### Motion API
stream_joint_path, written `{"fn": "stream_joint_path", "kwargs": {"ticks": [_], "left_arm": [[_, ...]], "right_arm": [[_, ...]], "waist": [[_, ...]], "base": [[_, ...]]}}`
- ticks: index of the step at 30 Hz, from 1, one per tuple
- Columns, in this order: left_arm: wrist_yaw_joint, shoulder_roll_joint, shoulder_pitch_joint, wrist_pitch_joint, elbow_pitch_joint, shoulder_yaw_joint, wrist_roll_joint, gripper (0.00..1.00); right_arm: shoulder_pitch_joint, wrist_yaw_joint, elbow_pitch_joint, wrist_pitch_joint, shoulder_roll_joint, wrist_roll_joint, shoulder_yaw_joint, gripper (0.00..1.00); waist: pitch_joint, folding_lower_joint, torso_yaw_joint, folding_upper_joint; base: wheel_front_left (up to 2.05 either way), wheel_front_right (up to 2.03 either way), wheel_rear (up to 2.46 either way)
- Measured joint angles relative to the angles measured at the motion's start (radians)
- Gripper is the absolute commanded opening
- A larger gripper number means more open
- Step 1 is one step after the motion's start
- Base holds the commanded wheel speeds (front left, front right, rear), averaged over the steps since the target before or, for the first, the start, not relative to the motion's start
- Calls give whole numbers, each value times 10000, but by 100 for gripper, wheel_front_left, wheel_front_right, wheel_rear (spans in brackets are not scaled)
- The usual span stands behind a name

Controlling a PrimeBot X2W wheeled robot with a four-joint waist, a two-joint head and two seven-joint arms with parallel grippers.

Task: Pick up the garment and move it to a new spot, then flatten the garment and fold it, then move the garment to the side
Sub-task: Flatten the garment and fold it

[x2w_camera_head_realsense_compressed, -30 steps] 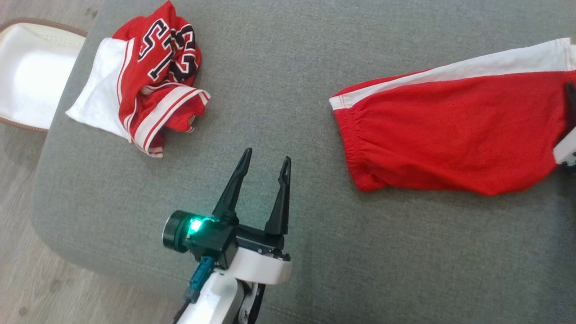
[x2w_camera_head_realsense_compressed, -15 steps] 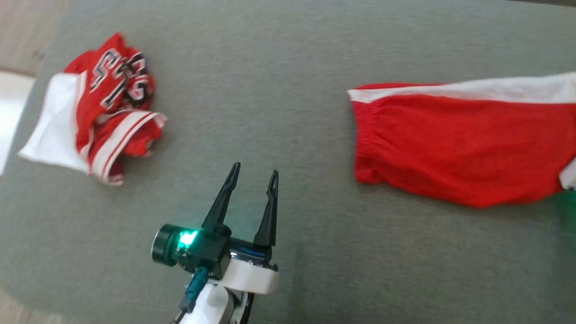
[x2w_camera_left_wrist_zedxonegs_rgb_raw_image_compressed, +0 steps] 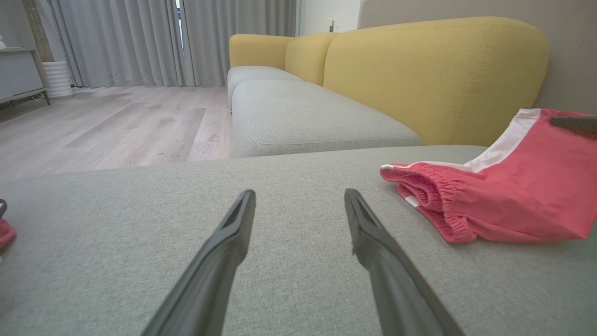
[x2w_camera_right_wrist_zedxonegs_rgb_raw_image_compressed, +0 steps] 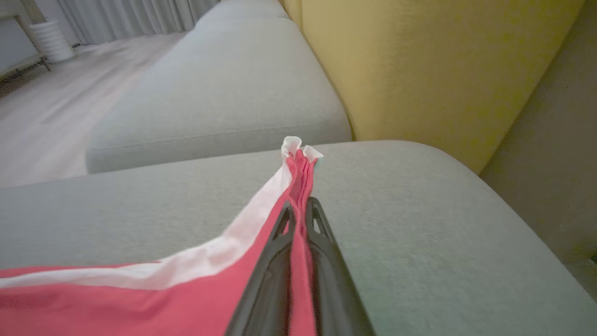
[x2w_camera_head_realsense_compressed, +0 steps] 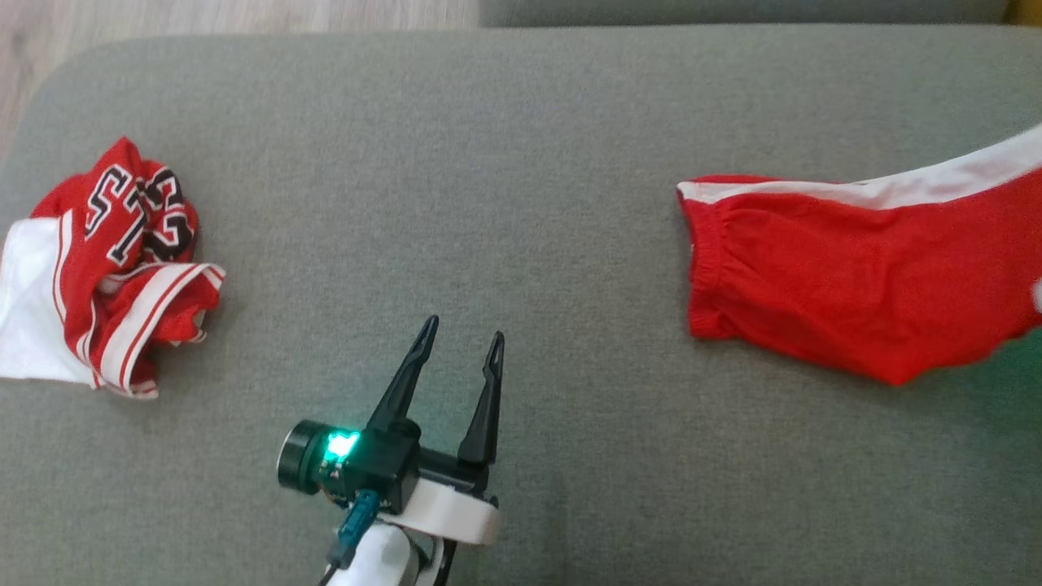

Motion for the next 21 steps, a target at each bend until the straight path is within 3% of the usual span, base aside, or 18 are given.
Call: {"fn": "stream_joint_path", "kwargs": {"ticks": [9, 16, 21], "left_arm": [[-119, 17, 287, 0, 353, -174, -184, 100], [-178, 29, 399, 0, 504, -307, -192, 100], [-194, 33, 442, 0, 546, -349, -192, 100]], "right_arm": [[-62, 0, -1705, 153, 1269, -334, 251, 0], [619, 0, -3141, 562, 2575, -773, 228, 0], [1357, 0, -3473, 965, 3622, -1229, 257, 0]], "waist": [[-681, 0, -20, 0], [-1008, 1, 371, 0], [-1178, 0, 741, 0]], "base": [[0, 0, 0], [0, 0, 0], [0, 0, 0]]}}
